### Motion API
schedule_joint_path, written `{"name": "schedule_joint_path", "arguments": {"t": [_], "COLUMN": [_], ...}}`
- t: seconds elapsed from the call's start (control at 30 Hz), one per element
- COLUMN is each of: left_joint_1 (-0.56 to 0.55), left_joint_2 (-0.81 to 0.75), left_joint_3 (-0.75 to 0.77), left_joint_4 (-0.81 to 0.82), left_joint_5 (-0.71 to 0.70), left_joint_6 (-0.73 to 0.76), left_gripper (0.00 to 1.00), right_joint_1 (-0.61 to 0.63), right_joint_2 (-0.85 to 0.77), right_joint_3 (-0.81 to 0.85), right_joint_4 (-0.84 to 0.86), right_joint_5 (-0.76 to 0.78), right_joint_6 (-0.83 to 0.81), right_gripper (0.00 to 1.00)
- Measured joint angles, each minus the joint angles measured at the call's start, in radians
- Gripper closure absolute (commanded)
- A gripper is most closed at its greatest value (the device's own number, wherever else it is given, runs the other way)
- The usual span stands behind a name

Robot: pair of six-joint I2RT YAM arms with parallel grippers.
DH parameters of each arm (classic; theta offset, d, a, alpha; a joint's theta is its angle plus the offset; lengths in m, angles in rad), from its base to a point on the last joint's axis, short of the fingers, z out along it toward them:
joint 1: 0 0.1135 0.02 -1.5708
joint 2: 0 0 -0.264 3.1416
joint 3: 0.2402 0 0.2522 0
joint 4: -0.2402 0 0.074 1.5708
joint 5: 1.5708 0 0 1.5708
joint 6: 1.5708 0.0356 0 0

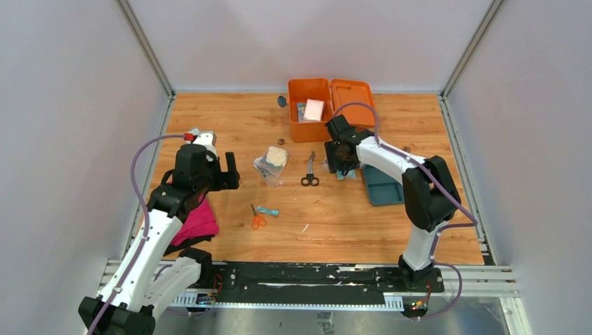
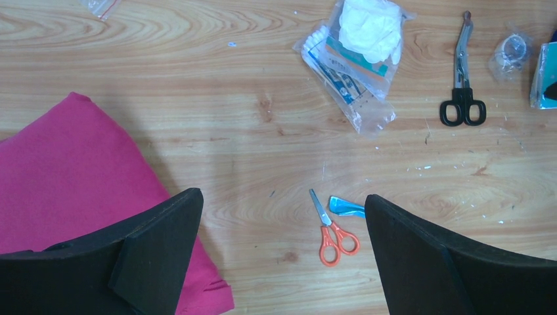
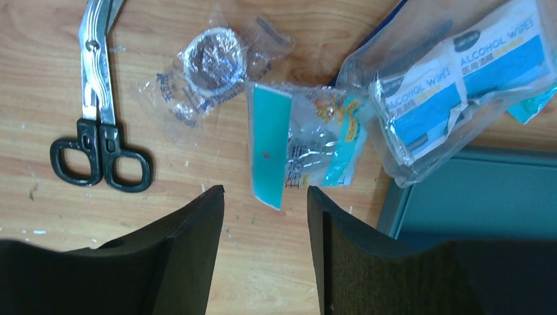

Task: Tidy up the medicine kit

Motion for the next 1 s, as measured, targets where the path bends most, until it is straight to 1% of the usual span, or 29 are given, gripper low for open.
{"name": "schedule_joint_path", "arguments": {"t": [0.07, 0.17, 0.37, 0.4, 0.43, 0.47, 0.53, 0.6, 0.67, 0.73, 0.8, 0.9, 0.93, 1.0], "left_joint_1": [0.0, 0.0, 0.0, 0.0, 0.0, 0.0, 0.0, 0.0, 0.0, 0.0, 0.0, 0.0, -0.001, -0.001], "left_joint_2": [0.0, 0.0, -0.001, -0.003, -0.008, -0.014, -0.034, -0.057, -0.074, -0.083, -0.081, -0.055, -0.042, -0.011], "left_joint_3": [0.0, 0.0, 0.0, 0.0, 0.0, 0.0, 0.0, 0.0, -0.001, -0.011, -0.029, -0.052, -0.056, -0.065], "left_joint_4": [0.0, 0.0, 0.0, 0.0, 0.0, 0.0, 0.0, 0.004, 0.026, 0.075, 0.121, 0.171, 0.183, 0.203], "left_joint_5": [0.002, 0.006, 0.007, 0.008, 0.008, 0.008, 0.008, 0.018, 0.038, 0.072, 0.103, 0.144, 0.154, 0.169], "left_joint_6": [0.0, 0.0, 0.0, 0.0, 0.0, -0.001, -0.013, -0.039, -0.07, -0.111, -0.146, -0.185, -0.195, -0.209], "left_gripper": [0.0, 0.0, 0.0, 0.0, 0.0, 0.0, 0.0, 0.0, 0.0, 0.0, 0.0, 0.0, 0.0, 0.0], "right_joint_1": [0.002, 0.003, 0.004, 0.004, 0.004, 0.004, 0.004, 0.004, 0.004, 0.004, 0.004, 0.004, 0.004, 0.004], "right_joint_2": [0.021, 0.045, 0.06, 0.06, 0.06, 0.06, 0.06, 0.06, 0.06, 0.06, 0.061, 0.075, 0.085, 0.11], "right_joint_3": [0.019, 0.044, 0.05, 0.05, 0.05, 0.05, 0.05, 0.05, 0.05, 0.05, 0.05, 0.052, 0.055, 0.058], "right_joint_4": [-0.001, 0.001, -0.001, -0.001, 0.0, -0.001, -0.001, 0.0, 0.003, 0.004, 0.004, 0.009, 0.011, 0.016], "right_joint_5": [0.018, 0.045, 0.087, 0.091, 0.095, 0.097, 0.098, 0.098, 0.097, 0.094, 0.09, 0.085, 0.084, 0.084], "right_joint_6": [-0.006, -0.013, -0.018, -0.019, -0.019, -0.022, -0.023, -0.023, -0.023, -0.026, -0.029, -0.033, -0.034, -0.037], "right_gripper": [0.51, 0.63, 0.82, 0.84, 0.84, 0.81, 0.69, 0.6, 0.55, 0.54, 0.53, 0.57, 0.59, 0.7]}}
